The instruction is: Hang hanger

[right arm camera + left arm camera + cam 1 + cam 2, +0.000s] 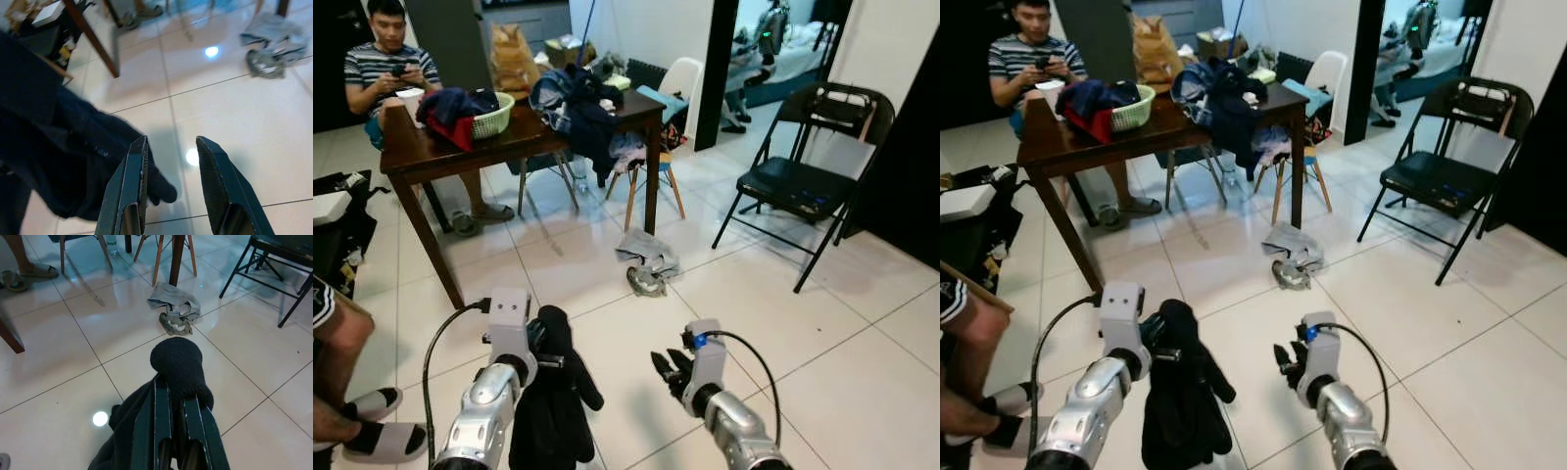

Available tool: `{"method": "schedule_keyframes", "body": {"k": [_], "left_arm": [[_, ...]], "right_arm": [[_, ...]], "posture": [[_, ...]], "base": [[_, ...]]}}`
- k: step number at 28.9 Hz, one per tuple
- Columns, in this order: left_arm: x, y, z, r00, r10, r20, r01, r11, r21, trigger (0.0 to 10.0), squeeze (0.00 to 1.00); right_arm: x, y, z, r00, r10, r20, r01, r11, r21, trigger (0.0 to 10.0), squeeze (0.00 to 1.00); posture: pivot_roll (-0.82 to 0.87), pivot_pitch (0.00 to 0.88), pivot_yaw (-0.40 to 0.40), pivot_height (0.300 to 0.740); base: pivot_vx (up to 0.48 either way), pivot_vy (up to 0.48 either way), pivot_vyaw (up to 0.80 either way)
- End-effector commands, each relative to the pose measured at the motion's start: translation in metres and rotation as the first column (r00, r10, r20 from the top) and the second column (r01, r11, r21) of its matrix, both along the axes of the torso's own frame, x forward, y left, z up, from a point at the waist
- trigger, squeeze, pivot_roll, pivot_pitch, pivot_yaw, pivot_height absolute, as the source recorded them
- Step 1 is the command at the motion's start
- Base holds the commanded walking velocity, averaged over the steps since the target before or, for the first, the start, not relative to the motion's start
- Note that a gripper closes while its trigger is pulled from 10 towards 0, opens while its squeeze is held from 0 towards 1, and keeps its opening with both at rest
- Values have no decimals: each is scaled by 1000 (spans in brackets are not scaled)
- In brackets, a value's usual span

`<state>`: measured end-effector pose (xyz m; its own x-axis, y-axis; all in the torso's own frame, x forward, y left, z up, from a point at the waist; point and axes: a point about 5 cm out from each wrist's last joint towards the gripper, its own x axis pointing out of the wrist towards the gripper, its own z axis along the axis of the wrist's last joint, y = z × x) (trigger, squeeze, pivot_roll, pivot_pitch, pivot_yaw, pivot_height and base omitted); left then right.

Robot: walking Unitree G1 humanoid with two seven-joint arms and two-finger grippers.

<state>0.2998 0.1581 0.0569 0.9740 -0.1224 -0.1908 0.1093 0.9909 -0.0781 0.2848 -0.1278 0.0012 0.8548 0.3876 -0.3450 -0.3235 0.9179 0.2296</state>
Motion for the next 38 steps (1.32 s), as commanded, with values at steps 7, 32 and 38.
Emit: {"method": "schedule_keyframes", "body": {"k": [7,32,38], "left_arm": [[6,0,11,999,-13,48,14,1000,-25,10000,0],[8,-4,13,998,-25,52,26,999,-26,10000,0],[8,-5,12,998,-29,47,30,999,-21,10000,0]], "right_arm": [[-1,-3,-4,999,-34,-36,34,999,5,10000,0],[4,-7,1,998,-51,-22,51,999,9,10000,0],[3,-9,0,998,-57,-21,57,998,7,10000,0]], "posture": [[72,25,28,740],[37,38,43,740],[36,34,46,740]], "base": [[0,0,0],[234,0,0],[0,0,0]]}}
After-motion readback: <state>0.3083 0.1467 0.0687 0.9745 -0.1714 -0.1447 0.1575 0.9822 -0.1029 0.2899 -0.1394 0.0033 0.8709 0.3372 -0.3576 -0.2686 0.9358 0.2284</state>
